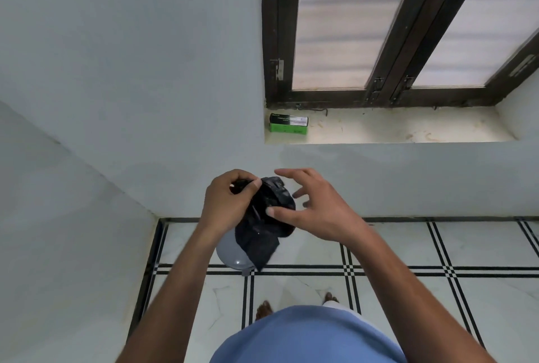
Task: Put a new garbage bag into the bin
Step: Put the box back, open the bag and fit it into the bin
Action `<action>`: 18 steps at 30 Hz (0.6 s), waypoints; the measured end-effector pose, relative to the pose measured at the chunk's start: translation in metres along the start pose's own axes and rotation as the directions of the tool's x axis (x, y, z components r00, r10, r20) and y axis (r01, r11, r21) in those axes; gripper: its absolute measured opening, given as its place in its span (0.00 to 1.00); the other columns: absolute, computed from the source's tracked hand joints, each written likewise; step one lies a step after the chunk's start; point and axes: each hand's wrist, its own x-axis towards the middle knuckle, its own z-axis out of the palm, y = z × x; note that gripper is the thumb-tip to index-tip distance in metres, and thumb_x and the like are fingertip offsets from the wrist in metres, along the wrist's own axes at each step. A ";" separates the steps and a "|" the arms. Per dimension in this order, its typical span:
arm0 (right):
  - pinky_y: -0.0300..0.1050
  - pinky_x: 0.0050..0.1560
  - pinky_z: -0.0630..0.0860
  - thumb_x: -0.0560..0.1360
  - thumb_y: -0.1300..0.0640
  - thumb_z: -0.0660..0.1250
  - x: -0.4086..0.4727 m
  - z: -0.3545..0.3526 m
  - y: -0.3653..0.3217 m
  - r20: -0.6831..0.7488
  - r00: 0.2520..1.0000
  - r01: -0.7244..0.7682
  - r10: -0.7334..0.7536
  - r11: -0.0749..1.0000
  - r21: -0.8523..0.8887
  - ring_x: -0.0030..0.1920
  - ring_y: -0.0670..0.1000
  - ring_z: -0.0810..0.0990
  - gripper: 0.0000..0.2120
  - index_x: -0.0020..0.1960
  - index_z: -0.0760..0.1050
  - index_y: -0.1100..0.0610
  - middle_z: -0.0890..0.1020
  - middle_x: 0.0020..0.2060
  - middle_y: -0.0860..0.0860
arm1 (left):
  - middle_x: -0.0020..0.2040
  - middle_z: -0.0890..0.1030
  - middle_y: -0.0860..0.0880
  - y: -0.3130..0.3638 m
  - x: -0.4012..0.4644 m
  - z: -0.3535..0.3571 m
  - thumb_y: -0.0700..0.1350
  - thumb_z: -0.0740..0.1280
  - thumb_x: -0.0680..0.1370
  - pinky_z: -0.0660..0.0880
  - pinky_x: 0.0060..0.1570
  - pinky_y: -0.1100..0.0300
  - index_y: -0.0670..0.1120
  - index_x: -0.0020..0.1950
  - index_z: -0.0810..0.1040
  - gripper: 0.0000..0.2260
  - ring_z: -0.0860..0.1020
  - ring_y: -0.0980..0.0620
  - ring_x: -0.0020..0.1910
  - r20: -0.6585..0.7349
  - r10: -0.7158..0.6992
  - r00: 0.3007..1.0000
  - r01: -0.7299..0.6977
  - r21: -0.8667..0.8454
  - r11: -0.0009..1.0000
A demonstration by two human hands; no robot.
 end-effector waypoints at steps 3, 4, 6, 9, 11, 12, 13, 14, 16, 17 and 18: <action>0.40 0.50 0.83 0.80 0.44 0.78 0.010 0.007 -0.003 -0.138 0.990 0.037 -0.036 0.999 0.003 0.51 0.41 0.85 0.17 0.68 0.85 0.41 0.85 0.57 0.38 | 0.48 0.90 0.51 0.002 -0.002 -0.004 0.44 0.77 0.80 0.84 0.55 0.57 0.50 0.51 0.90 0.02 0.88 0.51 0.51 0.105 0.032 0.994 -0.018 -0.128 0.992; 0.40 0.48 0.83 0.82 0.47 0.77 0.014 0.009 -0.001 -0.184 0.983 0.032 -0.027 0.999 0.023 0.47 0.42 0.86 0.09 0.62 0.89 0.43 0.88 0.51 0.40 | 0.48 0.90 0.49 0.002 -0.002 -0.006 0.43 0.78 0.79 0.85 0.55 0.57 0.47 0.51 0.90 0.02 0.88 0.50 0.50 0.103 0.034 0.994 -0.017 -0.163 0.986; 0.41 0.48 0.84 0.83 0.52 0.75 0.020 0.012 0.005 -0.277 0.960 0.012 0.030 0.989 0.149 0.46 0.44 0.88 0.05 0.55 0.90 0.49 0.90 0.45 0.44 | 0.46 0.90 0.47 -0.003 -0.001 -0.010 0.41 0.79 0.78 0.85 0.51 0.58 0.45 0.50 0.90 0.02 0.88 0.53 0.45 0.057 -0.001 0.998 0.012 -0.191 0.981; 0.50 0.58 0.87 0.88 0.56 0.69 0.022 0.009 0.006 -0.184 0.928 -0.083 0.324 0.660 0.746 0.52 0.54 0.90 0.09 0.56 0.85 0.61 0.91 0.49 0.53 | 0.42 0.89 0.49 -0.017 0.002 -0.017 0.42 0.78 0.80 0.81 0.44 0.58 0.46 0.47 0.88 0.02 0.86 0.55 0.41 -0.083 -0.117 0.990 0.099 -0.188 0.977; 0.53 0.59 0.86 0.90 0.58 0.64 0.022 0.006 0.007 0.032 0.897 -0.142 0.441 0.218 0.966 0.54 0.56 0.88 0.10 0.56 0.82 0.61 0.89 0.49 0.56 | 0.46 0.88 0.46 -0.025 0.007 -0.024 0.42 0.73 0.83 0.82 0.44 0.55 0.43 0.51 0.86 0.04 0.86 0.49 0.46 -0.063 -0.288 0.956 0.234 -0.434 0.870; 0.54 0.57 0.86 0.90 0.60 0.63 0.023 0.006 0.008 0.112 0.878 -0.156 0.465 0.056 0.986 0.54 0.56 0.87 0.10 0.56 0.81 0.61 0.88 0.48 0.57 | 0.50 0.88 0.44 -0.025 0.008 -0.027 0.41 0.69 0.85 0.84 0.44 0.54 0.41 0.56 0.85 0.06 0.86 0.47 0.48 0.027 -0.362 0.932 0.303 -0.607 0.735; 0.55 0.55 0.88 0.89 0.61 0.61 0.024 0.008 0.010 0.171 0.865 -0.160 0.472 -0.065 0.985 0.54 0.57 0.87 0.10 0.57 0.81 0.62 0.86 0.48 0.57 | 0.54 0.87 0.42 -0.024 0.008 -0.028 0.41 0.66 0.87 0.86 0.47 0.52 0.38 0.61 0.84 0.10 0.86 0.45 0.51 0.131 -0.394 0.910 0.357 -0.732 0.580; 0.56 0.53 0.89 0.88 0.62 0.61 0.025 0.011 0.011 0.208 0.858 -0.160 0.469 -0.141 0.977 0.54 0.58 0.86 0.10 0.59 0.81 0.63 0.86 0.50 0.58 | 0.59 0.86 0.39 -0.023 0.007 -0.030 0.41 0.63 0.88 0.86 0.54 0.49 0.35 0.65 0.82 0.13 0.86 0.43 0.56 0.215 -0.395 0.893 0.399 -0.785 0.475; 0.58 0.56 0.87 0.88 0.59 0.60 0.026 0.018 0.009 0.230 0.853 -0.175 0.468 -0.160 0.972 0.58 0.61 0.86 0.17 0.69 0.80 0.66 0.86 0.57 0.61 | 0.65 0.86 0.39 -0.020 0.005 -0.030 0.43 0.59 0.89 0.80 0.67 0.40 0.35 0.69 0.81 0.17 0.84 0.40 0.63 0.291 -0.377 0.879 0.447 -0.779 0.441; 0.60 0.61 0.85 0.88 0.55 0.60 0.025 0.021 0.009 0.231 0.859 -0.195 0.457 -0.125 0.973 0.62 0.62 0.86 0.20 0.73 0.79 0.67 0.87 0.61 0.61 | 0.65 0.86 0.39 -0.018 0.003 -0.029 0.44 0.58 0.89 0.79 0.67 0.39 0.36 0.69 0.81 0.18 0.84 0.39 0.64 0.300 -0.376 0.877 0.457 -0.764 0.455; 0.62 0.67 0.82 0.89 0.50 0.60 0.024 0.023 0.009 0.229 0.871 -0.217 0.434 -0.078 0.973 0.65 0.64 0.85 0.24 0.73 0.79 0.67 0.87 0.64 0.63 | 0.64 0.87 0.39 -0.015 0.002 -0.029 0.46 0.58 0.89 0.79 0.65 0.40 0.37 0.68 0.82 0.18 0.85 0.39 0.64 0.306 -0.380 0.873 0.467 -0.749 0.469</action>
